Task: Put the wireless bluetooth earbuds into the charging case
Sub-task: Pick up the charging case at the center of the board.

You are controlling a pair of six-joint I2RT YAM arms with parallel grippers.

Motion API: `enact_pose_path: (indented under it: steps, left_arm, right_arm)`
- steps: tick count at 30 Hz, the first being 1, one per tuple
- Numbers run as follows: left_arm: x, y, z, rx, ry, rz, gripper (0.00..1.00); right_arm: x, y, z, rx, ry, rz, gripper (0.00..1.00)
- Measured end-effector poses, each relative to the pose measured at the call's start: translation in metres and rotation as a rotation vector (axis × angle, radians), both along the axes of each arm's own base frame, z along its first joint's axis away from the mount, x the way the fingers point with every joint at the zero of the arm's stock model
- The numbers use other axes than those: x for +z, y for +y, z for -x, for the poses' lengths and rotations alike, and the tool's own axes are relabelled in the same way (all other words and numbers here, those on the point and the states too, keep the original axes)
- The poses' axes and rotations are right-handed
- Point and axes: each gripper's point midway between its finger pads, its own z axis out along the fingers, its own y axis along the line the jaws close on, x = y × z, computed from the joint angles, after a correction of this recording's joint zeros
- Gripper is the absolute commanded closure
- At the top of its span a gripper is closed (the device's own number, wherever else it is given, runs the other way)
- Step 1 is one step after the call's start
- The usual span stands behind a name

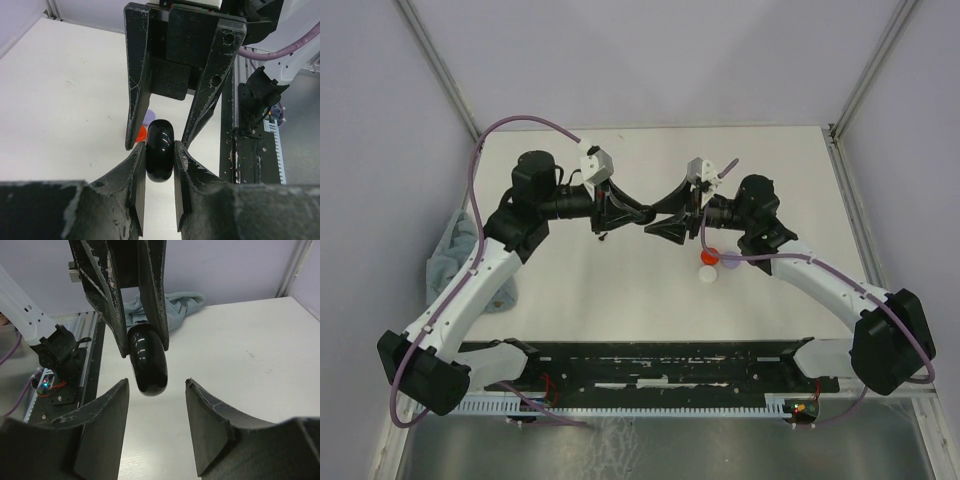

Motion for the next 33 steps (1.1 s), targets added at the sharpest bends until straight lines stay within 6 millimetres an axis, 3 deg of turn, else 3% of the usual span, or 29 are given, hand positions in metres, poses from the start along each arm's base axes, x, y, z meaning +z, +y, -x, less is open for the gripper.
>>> enact_pose_path:
  steps: [8, 19, 24, 31, 33]
  left_arm:
    - [0.011, -0.003, 0.001, -0.031, -0.052, 0.033, 0.91]
    - [0.010, -0.007, 0.001, -0.062, -0.051, 0.041, 0.91]
    - [0.009, -0.008, 0.003, -0.076, -0.049, 0.043, 0.90]
    - [0.009, -0.008, 0.002, -0.068, -0.044, 0.044, 0.68]
    - [0.009, -0.007, 0.000, -0.054, -0.040, 0.042, 0.56]
  right_arm:
    - [0.008, 0.006, 0.005, 0.059, 0.029, -0.050, 0.57]
    - [0.012, 0.007, 0.010, 0.088, 0.046, -0.064, 0.65]
    - [0.012, 0.007, 0.011, 0.094, 0.055, -0.064, 0.75]
    - [0.013, 0.007, 0.011, 0.100, 0.054, -0.069, 0.92]
    - [0.012, 0.007, 0.011, 0.097, 0.055, -0.069, 0.94]
